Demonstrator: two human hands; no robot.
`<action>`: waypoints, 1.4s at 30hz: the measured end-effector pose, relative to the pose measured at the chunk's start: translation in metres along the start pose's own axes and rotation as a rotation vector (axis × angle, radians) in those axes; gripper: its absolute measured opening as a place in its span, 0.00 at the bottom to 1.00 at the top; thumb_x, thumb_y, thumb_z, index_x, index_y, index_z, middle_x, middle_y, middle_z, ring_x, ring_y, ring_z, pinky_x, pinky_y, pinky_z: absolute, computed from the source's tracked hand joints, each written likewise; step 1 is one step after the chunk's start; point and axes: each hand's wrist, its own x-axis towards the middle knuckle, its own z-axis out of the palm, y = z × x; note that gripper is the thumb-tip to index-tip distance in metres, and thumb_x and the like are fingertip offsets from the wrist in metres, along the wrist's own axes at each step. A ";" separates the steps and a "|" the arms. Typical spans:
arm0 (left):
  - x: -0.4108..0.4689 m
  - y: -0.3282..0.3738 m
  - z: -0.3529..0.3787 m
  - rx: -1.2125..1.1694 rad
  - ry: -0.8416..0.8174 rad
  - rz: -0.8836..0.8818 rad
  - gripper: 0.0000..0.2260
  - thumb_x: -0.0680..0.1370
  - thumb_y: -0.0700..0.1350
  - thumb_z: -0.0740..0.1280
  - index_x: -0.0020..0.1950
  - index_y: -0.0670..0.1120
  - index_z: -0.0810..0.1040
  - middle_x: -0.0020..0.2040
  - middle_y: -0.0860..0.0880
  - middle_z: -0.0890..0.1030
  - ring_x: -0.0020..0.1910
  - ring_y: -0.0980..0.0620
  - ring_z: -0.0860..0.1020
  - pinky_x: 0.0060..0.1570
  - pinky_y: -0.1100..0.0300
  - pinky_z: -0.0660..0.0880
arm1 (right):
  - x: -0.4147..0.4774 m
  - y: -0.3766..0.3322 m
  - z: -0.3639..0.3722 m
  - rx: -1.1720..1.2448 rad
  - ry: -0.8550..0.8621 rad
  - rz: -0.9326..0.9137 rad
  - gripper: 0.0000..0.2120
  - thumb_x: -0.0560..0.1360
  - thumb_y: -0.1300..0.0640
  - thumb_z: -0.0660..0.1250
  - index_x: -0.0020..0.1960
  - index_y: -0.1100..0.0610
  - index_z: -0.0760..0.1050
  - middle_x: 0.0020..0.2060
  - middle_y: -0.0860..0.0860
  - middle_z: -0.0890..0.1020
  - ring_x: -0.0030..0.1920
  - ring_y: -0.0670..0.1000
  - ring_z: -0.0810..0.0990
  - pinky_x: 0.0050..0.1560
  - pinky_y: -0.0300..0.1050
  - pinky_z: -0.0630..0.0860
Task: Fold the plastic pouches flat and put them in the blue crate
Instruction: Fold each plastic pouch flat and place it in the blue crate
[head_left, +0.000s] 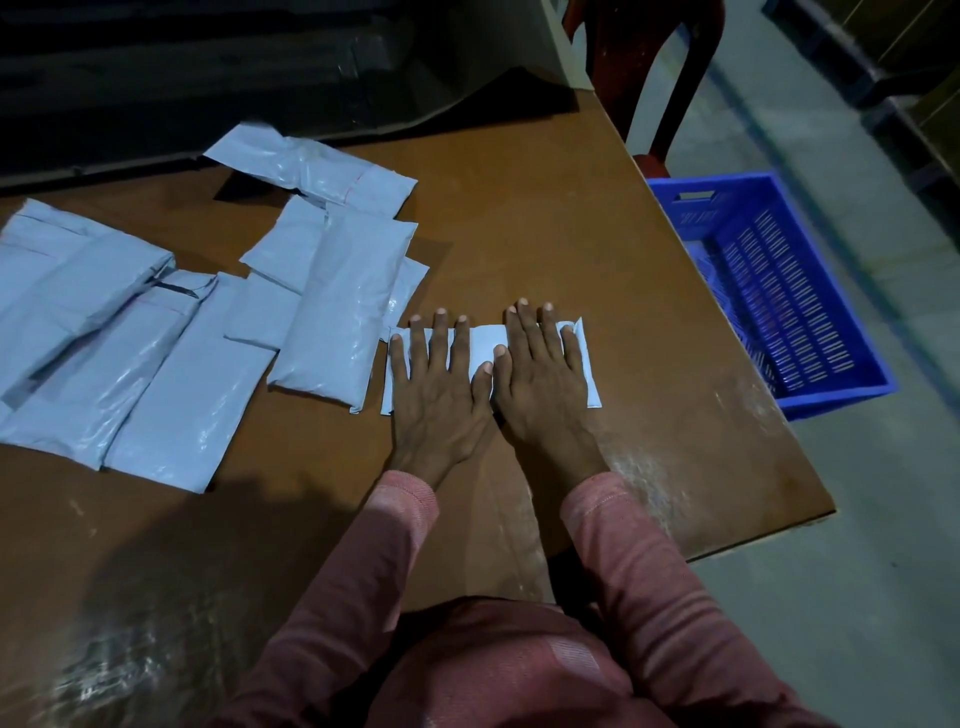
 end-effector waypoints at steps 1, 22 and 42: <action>0.000 -0.001 0.000 -0.002 0.003 0.007 0.31 0.85 0.63 0.40 0.85 0.49 0.50 0.85 0.43 0.49 0.83 0.39 0.47 0.79 0.37 0.46 | 0.000 0.000 -0.001 0.002 -0.013 -0.002 0.27 0.85 0.49 0.46 0.82 0.57 0.56 0.81 0.51 0.56 0.82 0.53 0.48 0.80 0.57 0.48; -0.004 -0.003 -0.027 -0.201 0.077 0.090 0.27 0.86 0.56 0.46 0.82 0.45 0.61 0.83 0.45 0.60 0.83 0.45 0.54 0.81 0.42 0.51 | 0.001 0.008 -0.031 0.245 0.091 -0.069 0.23 0.83 0.56 0.60 0.75 0.65 0.68 0.74 0.61 0.70 0.77 0.61 0.64 0.78 0.56 0.59; 0.039 -0.005 0.002 -0.001 0.048 0.074 0.28 0.86 0.59 0.44 0.85 0.50 0.49 0.85 0.45 0.46 0.84 0.44 0.44 0.80 0.38 0.44 | 0.038 -0.001 0.003 -0.019 -0.007 -0.010 0.29 0.84 0.48 0.46 0.82 0.59 0.55 0.82 0.54 0.55 0.82 0.54 0.47 0.80 0.58 0.49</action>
